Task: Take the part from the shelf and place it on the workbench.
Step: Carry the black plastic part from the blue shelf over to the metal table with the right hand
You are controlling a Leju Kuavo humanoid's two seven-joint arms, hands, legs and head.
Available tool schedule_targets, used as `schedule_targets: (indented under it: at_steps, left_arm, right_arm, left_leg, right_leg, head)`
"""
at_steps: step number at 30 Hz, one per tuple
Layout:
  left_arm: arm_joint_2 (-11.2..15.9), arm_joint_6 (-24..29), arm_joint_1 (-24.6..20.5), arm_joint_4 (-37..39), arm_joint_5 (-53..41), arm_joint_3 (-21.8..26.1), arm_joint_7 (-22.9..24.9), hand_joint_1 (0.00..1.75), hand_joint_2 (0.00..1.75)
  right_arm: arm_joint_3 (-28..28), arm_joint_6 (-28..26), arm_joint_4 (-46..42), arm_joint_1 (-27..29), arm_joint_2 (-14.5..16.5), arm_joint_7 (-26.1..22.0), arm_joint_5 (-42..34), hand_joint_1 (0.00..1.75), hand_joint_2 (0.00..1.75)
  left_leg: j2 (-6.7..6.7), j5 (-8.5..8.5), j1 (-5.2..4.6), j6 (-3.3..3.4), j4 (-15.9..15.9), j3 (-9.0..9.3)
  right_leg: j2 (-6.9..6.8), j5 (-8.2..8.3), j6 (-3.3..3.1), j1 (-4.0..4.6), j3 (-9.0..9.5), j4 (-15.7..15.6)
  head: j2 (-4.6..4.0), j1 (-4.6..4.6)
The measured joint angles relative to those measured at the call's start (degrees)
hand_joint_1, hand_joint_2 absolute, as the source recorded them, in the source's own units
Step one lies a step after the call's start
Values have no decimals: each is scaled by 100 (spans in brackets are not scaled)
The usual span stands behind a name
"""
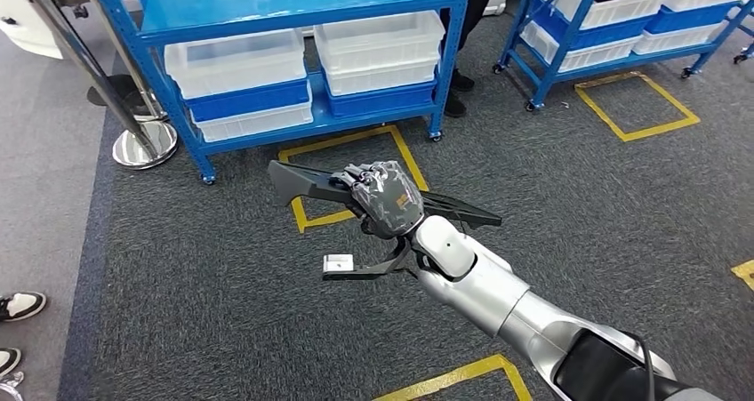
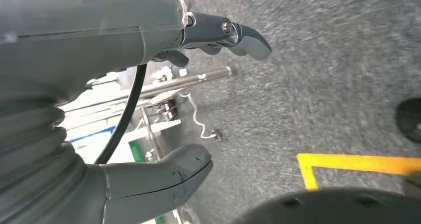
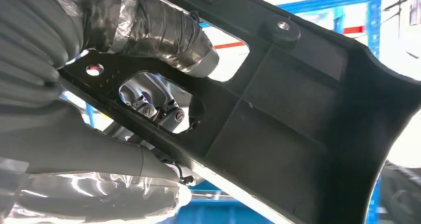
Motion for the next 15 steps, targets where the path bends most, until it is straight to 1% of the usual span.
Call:
schedule_targets:
  at_steps: [1, 2, 3, 4, 5, 6, 7, 8, 9, 10, 11, 12, 13, 14, 15]
  left_arm:
    - [3, -2, -4, 0, -1, 0, 2, 0, 175]
    - [12, -2, -8, 0, -3, -1, 7, 0, 175]
    - [21, -2, -7, 0, -5, -3, 12, 0, 175]
    - [29, -2, -4, 0, -8, -6, 17, 0, 175]
    - [38, -3, 5, 0, -11, -9, 24, 0, 175]
    - [44, -8, 12, 0, -13, -13, 28, 0, 175]
    - [49, -13, 15, 0, -15, -15, 32, 0, 175]
    - [57, -19, 17, 0, -16, -19, 34, 0, 175]
    - [65, -23, 15, 0, -17, -23, 35, 0, 175]
    - [72, -24, 13, 0, -17, -29, 35, 0, 175]
    - [80, -24, 10, 0, -17, -40, 34, 0, 175]
    - [87, -24, 10, 0, -17, -56, 34, 0, 175]
    - [94, -24, 8, 0, -17, -75, 29, 0, 175]
    - [98, -24, 6, 0, -17, -96, 26, 0, 175]
    - [101, -23, 3, 0, -17, -118, 23, 0, 175]
  right_arm:
    - [6, 3, -1, -1, 11, 1, 1, 175, 175]
    - [12, 7, -7, -1, 27, 1, 1, 175, 175]
    - [16, 13, -16, -5, 39, 2, 2, 175, 175]
    - [20, 21, -25, -10, 58, 5, 1, 175, 175]
    - [25, 30, -34, -16, 85, 8, 1, 175, 175]
    - [32, 45, -38, -21, 114, 9, 1, 175, 175]
    - [42, 65, -38, -22, 146, 11, 1, 175, 175]
    - [55, 90, -38, -22, 174, 9, 2, 175, 175]
    - [69, 117, -38, -21, 194, 8, 2, 175, 175]
    - [79, 146, -39, -21, 205, 8, 2, 175, 175]
    - [86, 172, -41, -22, 213, 9, 2, 175, 175]
    - [89, 192, -44, -26, 217, 13, 1, 175, 175]
    - [89, 212, -47, -35, 221, 16, 1, 175, 175]
    - [89, 225, -53, -43, 223, 20, 0, 175, 175]
    - [89, 231, -57, -51, 223, 23, -1, 175, 175]
  left_leg:
    - [50, 6, 2, -35, -5, 3]
    - [45, -16, 14, -74, 13, -4]
    - [-15, -92, 26, -110, 87, -36]
    - [-126, -238, 40, -139, 268, -111]
    - [-264, -441, 55, -161, 560, -231]
    - [-365, -663, 60, -172, 943, -385]
    - [-420, -836, 64, -179, 1309, -530]
    - [-443, -914, 66, -182, 1545, -612]
    - [-455, -880, 68, -180, 1579, -597]
    - [-471, -740, 72, -173, 1376, -468]
    - [-538, -548, 83, -162, 1003, -255]
    - [-692, -419, 100, -153, 618, -46]
    - [-831, -335, 113, -145, 317, 108]
    - [-942, -310, 119, -136, 143, 190]
    - [-984, -328, 113, -124, 100, 203]
  right_leg:
    - [68, 22, -46, -1, -20, -5]
    - [121, 49, -90, -10, -33, -19]
    - [179, 80, -139, -22, -48, -35]
    - [232, 112, -187, -38, -63, -53]
    - [287, 137, -223, -47, -83, -62]
    - [350, 156, -246, -45, -113, -60]
    - [415, 171, -255, -40, -142, -53]
    - [489, 183, -254, -35, -168, -42]
    - [566, 194, -248, -33, -189, -27]
    - [640, 200, -239, -34, -203, -10]
    - [712, 204, -228, -37, -214, 12]
    - [773, 205, -210, -36, -233, 35]
    - [836, 211, -181, -35, -261, 60]
    - [890, 224, -142, -42, -294, 76]
    - [955, 247, -92, -48, -324, 74]
  head:
    - [0, 0]
    - [0, -1]
    - [0, 0]
    - [0, -1]
    - [0, 0]
    - [0, 0]
    - [0, -1]
    - [0, -1]
    - [0, -1]
    - [0, -2]
    - [0, -1]
    - [0, -1]
    - [0, 0]
    - [0, 1]
    - [0, 1]
